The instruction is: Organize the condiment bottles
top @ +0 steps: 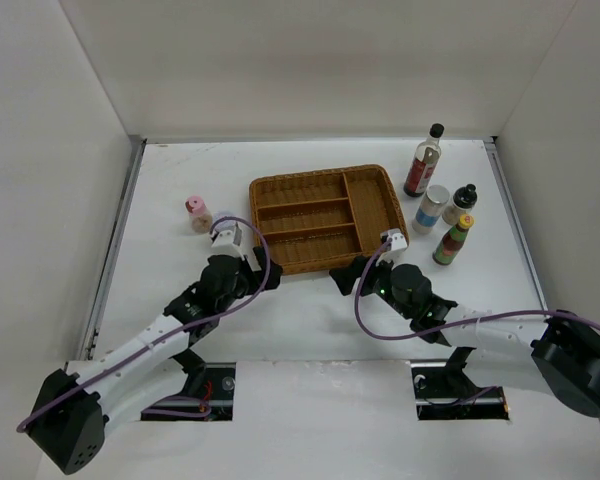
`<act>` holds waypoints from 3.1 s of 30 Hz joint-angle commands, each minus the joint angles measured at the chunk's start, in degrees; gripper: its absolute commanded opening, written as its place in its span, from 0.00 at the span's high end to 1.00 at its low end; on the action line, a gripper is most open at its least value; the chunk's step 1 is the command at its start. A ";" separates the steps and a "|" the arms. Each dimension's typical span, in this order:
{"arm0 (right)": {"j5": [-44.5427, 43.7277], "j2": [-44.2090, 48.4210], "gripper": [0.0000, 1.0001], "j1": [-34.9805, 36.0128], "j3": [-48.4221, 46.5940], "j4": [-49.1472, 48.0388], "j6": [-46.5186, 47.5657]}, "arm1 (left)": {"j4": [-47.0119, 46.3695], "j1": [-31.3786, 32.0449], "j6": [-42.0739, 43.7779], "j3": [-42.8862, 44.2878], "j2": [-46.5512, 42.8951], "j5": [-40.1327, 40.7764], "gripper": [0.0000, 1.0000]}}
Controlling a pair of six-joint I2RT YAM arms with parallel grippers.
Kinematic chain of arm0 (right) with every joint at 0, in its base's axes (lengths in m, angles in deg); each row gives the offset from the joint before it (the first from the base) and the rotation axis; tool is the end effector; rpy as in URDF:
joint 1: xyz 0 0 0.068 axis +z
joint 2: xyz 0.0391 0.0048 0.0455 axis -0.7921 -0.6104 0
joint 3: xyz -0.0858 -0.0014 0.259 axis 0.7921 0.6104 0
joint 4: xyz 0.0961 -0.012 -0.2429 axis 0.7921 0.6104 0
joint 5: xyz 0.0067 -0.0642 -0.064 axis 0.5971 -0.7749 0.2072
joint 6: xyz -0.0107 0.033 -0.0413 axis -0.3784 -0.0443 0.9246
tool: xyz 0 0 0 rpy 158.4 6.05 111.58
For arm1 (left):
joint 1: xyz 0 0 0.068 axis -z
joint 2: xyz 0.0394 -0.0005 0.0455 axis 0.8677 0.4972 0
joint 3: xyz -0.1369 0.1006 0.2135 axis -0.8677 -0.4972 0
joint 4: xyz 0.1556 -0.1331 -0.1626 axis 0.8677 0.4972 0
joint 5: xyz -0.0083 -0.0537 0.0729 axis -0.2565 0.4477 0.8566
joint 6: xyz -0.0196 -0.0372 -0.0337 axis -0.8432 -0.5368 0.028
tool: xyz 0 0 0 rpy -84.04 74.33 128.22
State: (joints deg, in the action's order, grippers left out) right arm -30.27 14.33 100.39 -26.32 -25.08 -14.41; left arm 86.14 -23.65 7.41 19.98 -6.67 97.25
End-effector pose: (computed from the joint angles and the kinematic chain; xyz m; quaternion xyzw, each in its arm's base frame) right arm 0.1541 0.1609 0.1886 -0.0520 0.7758 0.3399 0.5291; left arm 0.1501 -0.1032 0.1968 -0.0661 0.8543 -0.2517 0.4500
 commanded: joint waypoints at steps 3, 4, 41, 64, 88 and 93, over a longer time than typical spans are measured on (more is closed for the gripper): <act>-0.84 1.73 0.16 -0.24 -0.10 -3.27 0.37 | -3.04 -0.28 4.38 5.78 -1.67 6.75 0.00; -0.93 1.91 0.16 -0.24 -0.01 -3.36 0.37 | -2.69 0.07 5.00 6.48 -1.67 8.25 0.00; 0.92 -0.81 0.10 1.43 -2.03 -2.57 0.37 | -5.67 -16.27 15.91 26.44 36.46 22.77 0.15; 1.09 -1.43 0.09 1.69 -2.04 -2.83 0.37 | -10.33 -9.60 17.84 46.64 40.93 21.54 0.63; 1.09 -0.81 0.08 1.69 -1.77 -2.83 0.37 | -9.63 -8.81 17.84 53.87 57.76 17.58 0.12; 1.09 -0.46 0.07 1.69 -1.68 -2.83 0.37 | -10.24 -9.24 17.76 48.17 46.52 18.63 0.09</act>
State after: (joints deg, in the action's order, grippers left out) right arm -29.75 12.88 101.59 -26.49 -25.04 -14.19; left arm 79.91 -32.68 25.27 70.08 49.99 114.52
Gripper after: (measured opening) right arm 0.929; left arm 0.910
